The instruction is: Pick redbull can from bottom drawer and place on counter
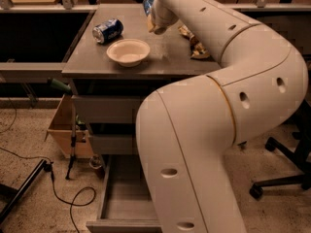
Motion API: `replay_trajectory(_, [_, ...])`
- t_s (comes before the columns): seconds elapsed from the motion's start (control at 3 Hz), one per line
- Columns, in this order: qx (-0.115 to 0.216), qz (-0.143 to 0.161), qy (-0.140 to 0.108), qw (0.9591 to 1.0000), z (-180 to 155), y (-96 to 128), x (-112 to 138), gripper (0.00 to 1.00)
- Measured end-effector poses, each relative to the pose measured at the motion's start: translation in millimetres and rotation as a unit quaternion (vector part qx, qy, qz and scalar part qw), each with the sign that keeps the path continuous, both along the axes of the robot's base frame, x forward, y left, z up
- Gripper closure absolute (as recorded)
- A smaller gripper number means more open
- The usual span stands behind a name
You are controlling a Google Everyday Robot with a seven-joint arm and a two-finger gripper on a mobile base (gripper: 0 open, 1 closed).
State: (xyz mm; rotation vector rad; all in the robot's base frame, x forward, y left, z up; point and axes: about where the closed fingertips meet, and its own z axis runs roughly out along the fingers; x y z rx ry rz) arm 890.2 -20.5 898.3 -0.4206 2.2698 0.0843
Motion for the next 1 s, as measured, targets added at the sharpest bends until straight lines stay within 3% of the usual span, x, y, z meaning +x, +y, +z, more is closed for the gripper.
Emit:
replay_trajectory(0.33, [-0.002,0.0,0.005,1.0,-4.4,-7.2,3.9,0.13])
replay_trajectory(0.67, [-0.002,0.001,0.006,1.0,-5.5,-7.0,4.2,0.0])
replay_trajectory(1.0, [-0.002,0.001,0.006,1.0,-5.5,-7.0,4.2,0.0])
